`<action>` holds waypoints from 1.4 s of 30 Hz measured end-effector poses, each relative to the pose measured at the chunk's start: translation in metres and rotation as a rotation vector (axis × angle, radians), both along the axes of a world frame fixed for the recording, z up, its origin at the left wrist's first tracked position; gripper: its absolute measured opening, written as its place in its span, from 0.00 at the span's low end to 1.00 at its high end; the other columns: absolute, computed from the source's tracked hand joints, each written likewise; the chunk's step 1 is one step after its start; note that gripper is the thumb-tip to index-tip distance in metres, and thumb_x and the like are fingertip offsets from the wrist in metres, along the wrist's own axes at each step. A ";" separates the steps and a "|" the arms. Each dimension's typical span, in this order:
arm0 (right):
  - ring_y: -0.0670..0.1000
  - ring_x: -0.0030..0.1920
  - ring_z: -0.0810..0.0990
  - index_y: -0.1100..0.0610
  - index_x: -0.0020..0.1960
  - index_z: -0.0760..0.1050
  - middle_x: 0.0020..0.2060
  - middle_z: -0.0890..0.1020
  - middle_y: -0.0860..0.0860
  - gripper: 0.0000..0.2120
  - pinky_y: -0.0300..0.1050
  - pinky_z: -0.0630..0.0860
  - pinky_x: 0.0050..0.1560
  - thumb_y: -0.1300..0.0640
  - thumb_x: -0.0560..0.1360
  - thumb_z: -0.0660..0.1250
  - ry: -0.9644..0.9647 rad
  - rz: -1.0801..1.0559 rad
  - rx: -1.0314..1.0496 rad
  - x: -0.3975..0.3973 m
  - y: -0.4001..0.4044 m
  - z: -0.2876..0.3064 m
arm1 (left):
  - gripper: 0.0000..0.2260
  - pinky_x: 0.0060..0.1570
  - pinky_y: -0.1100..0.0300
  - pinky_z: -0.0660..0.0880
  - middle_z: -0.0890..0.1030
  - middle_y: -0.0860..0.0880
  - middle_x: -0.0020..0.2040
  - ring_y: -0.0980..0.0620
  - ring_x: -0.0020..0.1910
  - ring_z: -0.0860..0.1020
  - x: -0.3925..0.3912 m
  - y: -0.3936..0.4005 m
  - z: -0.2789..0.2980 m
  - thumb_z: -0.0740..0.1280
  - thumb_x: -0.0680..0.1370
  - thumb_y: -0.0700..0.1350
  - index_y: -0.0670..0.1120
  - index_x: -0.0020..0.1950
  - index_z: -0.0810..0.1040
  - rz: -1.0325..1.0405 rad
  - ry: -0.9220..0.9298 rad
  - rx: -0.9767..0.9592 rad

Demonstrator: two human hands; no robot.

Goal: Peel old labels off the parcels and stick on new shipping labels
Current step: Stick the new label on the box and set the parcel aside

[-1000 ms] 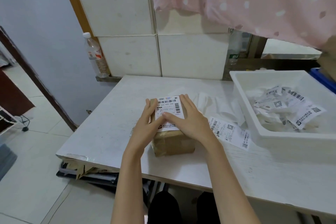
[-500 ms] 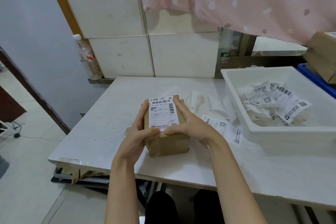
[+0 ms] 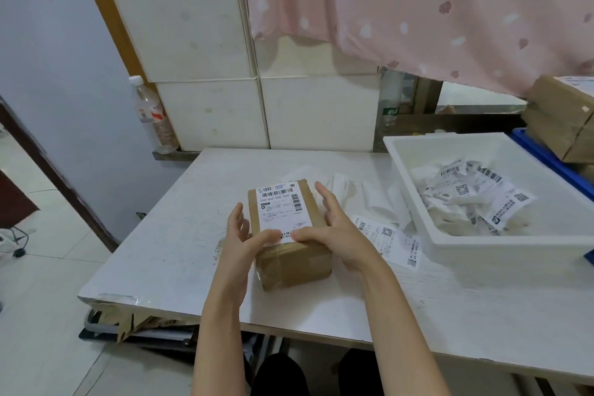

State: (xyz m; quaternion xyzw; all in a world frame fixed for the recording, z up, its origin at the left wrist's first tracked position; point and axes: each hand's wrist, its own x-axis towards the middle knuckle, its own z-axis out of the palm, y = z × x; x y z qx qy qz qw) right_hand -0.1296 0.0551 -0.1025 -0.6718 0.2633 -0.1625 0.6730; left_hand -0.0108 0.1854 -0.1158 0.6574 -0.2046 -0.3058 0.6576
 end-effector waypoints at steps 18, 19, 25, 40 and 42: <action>0.43 0.56 0.77 0.49 0.64 0.75 0.59 0.78 0.45 0.25 0.37 0.73 0.53 0.47 0.69 0.76 0.106 -0.223 -0.194 -0.006 0.014 0.006 | 0.31 0.60 0.45 0.77 0.85 0.52 0.52 0.49 0.53 0.82 -0.012 0.002 0.016 0.72 0.60 0.64 0.50 0.59 0.82 0.154 -0.143 0.246; 0.43 0.57 0.77 0.50 0.65 0.75 0.59 0.78 0.45 0.26 0.39 0.74 0.55 0.47 0.69 0.76 0.097 -0.229 -0.187 -0.006 0.014 0.008 | 0.31 0.59 0.45 0.77 0.85 0.52 0.51 0.50 0.53 0.82 -0.011 0.002 0.019 0.72 0.59 0.64 0.51 0.58 0.82 0.162 -0.156 0.238; 0.44 0.55 0.79 0.49 0.64 0.76 0.58 0.79 0.45 0.24 0.45 0.77 0.59 0.46 0.69 0.74 0.022 -0.248 -0.188 -0.009 0.011 0.035 | 0.28 0.59 0.43 0.77 0.85 0.54 0.48 0.49 0.51 0.81 -0.013 -0.004 0.042 0.69 0.58 0.69 0.55 0.51 0.83 0.196 -0.255 0.232; 0.43 0.50 0.78 0.43 0.53 0.80 0.51 0.81 0.43 0.11 0.41 0.75 0.50 0.45 0.71 0.72 -0.137 -0.673 -0.354 -0.134 -0.092 0.148 | 0.25 0.55 0.44 0.79 0.86 0.48 0.39 0.44 0.44 0.84 -0.108 -0.161 0.162 0.68 0.56 0.69 0.51 0.38 0.84 -0.145 -0.456 0.020; 0.36 0.45 0.78 0.41 0.44 0.79 0.42 0.81 0.36 0.03 0.34 0.73 0.42 0.48 0.71 0.72 -0.161 -0.751 -0.361 -0.166 -0.109 0.157 | 0.24 0.55 0.44 0.79 0.85 0.46 0.41 0.43 0.45 0.84 -0.134 -0.193 0.169 0.70 0.56 0.68 0.50 0.38 0.83 -0.216 -0.451 -0.015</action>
